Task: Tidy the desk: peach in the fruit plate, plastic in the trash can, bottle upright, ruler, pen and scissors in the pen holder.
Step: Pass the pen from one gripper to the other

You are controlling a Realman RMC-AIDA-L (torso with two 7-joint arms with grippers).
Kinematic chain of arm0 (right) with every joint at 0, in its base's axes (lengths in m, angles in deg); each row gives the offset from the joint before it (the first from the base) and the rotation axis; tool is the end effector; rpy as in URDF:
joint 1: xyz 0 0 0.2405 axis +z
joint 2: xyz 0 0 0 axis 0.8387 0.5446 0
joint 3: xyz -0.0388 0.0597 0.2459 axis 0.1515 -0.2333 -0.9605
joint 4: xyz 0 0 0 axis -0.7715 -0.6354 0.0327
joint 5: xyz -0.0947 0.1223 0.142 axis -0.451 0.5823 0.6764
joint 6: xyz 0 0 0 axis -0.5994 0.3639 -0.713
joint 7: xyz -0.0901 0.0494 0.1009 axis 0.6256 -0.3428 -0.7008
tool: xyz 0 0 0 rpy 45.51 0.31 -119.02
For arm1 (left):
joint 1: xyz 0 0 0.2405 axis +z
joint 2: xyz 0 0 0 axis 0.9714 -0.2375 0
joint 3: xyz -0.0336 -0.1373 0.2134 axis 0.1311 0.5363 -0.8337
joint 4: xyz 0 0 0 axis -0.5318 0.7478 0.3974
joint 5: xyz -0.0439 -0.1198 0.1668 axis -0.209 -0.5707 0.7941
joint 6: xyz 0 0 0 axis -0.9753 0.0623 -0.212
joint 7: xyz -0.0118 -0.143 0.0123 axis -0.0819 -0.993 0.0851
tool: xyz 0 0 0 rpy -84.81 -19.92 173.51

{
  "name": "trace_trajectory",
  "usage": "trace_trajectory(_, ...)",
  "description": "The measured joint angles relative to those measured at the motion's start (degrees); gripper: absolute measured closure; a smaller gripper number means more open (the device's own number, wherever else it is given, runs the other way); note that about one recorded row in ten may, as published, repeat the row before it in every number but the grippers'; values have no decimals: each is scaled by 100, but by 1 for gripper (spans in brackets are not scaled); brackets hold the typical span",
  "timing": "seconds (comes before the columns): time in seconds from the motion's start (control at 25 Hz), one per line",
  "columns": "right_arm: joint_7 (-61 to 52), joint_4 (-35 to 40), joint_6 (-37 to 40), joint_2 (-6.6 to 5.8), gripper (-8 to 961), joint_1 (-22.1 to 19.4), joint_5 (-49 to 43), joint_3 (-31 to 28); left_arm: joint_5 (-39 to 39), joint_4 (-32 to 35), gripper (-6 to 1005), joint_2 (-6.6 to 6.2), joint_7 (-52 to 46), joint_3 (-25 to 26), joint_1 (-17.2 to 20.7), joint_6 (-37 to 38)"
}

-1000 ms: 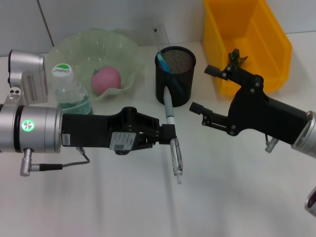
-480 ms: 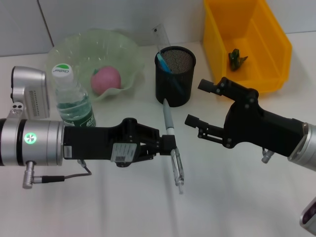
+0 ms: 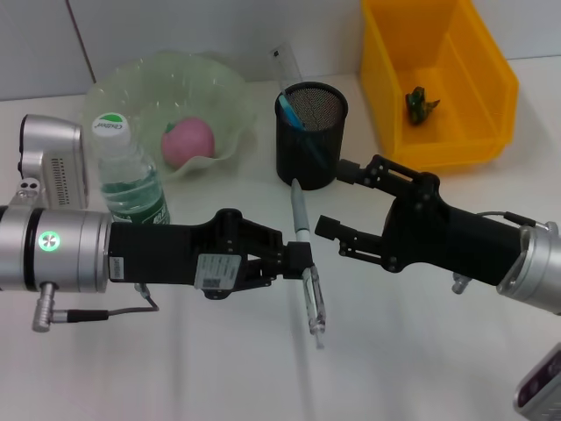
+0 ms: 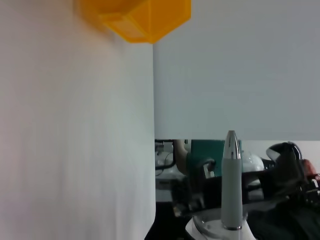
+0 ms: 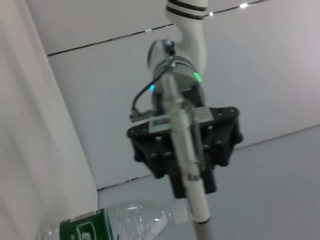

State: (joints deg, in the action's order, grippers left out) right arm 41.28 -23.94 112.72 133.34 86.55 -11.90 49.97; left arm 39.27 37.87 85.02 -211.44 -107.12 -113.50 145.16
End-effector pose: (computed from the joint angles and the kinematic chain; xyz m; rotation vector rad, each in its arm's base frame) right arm 0.2566 0.2857 -0.0359 -1.8462 -1.2317 0.4928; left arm -0.1873 0.3191 -0.0404 1.9066 1.8750 0.5103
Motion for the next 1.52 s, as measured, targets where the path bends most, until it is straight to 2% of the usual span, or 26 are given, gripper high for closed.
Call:
trace_trajectory(0.48, 926, -381, -35, -59, 261, 138, 1, 76, 35, 4, 841, -36, -18, 18, -87, 182)
trace_trajectory(1.52, 1089, -374, 115, -24, 267, 203, -5, 355, 57, -36, 837, -50, 44, 0, -100, 280)
